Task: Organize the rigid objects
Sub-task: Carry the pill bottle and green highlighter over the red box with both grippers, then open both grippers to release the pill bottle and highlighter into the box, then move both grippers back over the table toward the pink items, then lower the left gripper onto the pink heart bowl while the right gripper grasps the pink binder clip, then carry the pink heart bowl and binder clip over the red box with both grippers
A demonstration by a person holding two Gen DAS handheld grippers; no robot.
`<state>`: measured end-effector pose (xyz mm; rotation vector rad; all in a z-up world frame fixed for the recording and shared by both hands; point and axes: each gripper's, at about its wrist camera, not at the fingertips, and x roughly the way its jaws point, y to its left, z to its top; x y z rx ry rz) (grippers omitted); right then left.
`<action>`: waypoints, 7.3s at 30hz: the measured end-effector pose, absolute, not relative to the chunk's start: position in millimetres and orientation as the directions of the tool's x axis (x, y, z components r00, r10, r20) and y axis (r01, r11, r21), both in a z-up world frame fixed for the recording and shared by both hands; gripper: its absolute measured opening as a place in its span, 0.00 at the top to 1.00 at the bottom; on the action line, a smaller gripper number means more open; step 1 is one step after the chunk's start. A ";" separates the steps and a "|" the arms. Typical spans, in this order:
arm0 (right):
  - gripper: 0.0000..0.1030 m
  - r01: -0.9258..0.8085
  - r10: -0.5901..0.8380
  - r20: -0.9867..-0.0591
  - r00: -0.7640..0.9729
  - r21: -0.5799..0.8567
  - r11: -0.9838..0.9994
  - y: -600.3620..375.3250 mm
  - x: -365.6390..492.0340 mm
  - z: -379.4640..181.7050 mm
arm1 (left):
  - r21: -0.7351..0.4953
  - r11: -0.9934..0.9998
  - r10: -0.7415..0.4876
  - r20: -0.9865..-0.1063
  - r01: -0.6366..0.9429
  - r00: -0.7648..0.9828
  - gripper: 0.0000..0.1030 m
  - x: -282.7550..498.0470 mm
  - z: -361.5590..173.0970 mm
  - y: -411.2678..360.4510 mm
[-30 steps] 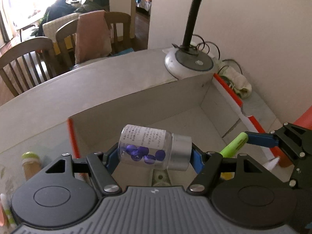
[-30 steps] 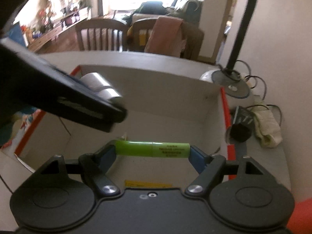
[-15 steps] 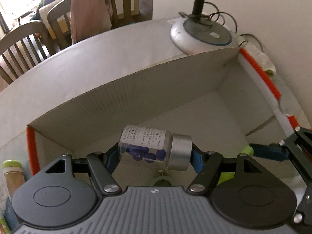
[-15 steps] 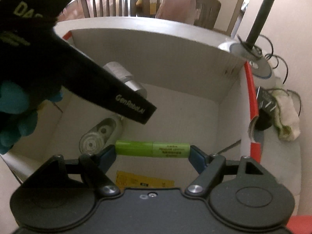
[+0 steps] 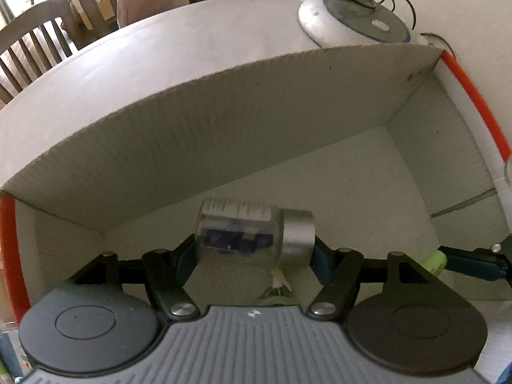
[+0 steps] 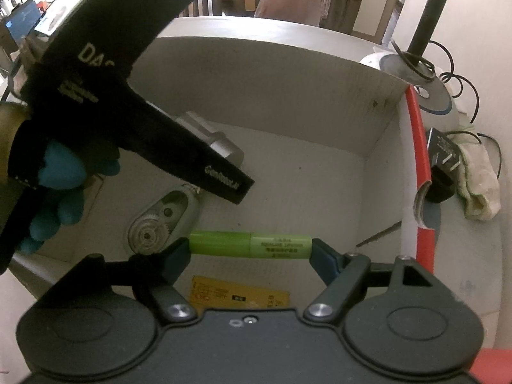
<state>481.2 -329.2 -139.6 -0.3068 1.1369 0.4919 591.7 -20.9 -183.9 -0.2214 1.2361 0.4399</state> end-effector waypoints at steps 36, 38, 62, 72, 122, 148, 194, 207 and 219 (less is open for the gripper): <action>0.15 -0.389 0.224 -0.822 0.523 0.003 0.921 -329.0 420.6 -71.6 | -0.023 0.920 0.202 -0.827 -0.392 0.524 0.30 490.2 -78.2 -52.6; 0.15 -0.382 0.222 -0.813 0.538 -0.001 0.924 -322.4 409.2 -66.2 | -0.032 0.924 0.198 -0.813 -0.382 0.548 0.30 477.5 -69.1 -54.8; 0.06 -0.346 0.324 -0.628 0.707 0.092 0.934 -248.7 272.1 -25.8 | -0.055 0.940 0.203 -0.703 -0.337 0.682 0.25 275.9 -12.0 -44.3; 0.02 -0.392 0.397 -0.600 0.695 0.147 0.908 -208.5 235.2 -34.1 | -0.058 0.925 0.238 -0.684 -0.376 0.690 0.23 201.0 -12.3 -26.8; 0.05 -0.711 0.535 -0.712 0.455 0.071 0.699 -72.9 288.8 -141.5 | -0.018 0.684 0.487 -0.733 -0.729 0.475 0.00 161.8 -121.0 152.7; 0.34 -0.791 0.547 -0.758 0.356 0.067 0.608 -43.1 323.7 -189.6 | 0.035 0.730 0.483 -0.733 -0.683 0.479 0.02 193.6 -168.4 191.1; 0.53 -0.619 0.510 -0.653 0.560 0.080 0.781 -97.6 242.8 -74.7 | -0.019 0.757 0.435 -0.731 -0.654 0.525 0.29 124.9 -61.1 99.5; 0.53 -0.521 0.437 -0.615 0.656 0.050 0.852 -129.9 218.3 -37.7 | -0.018 0.825 0.392 -0.702 -0.565 0.595 0.29 117.6 -23.9 49.7; 0.53 -0.444 0.379 -0.594 0.709 0.042 0.895 -179.7 237.6 -29.1 | -0.032 0.892 0.309 -0.688 -0.452 0.657 0.29 156.8 -10.3 12.3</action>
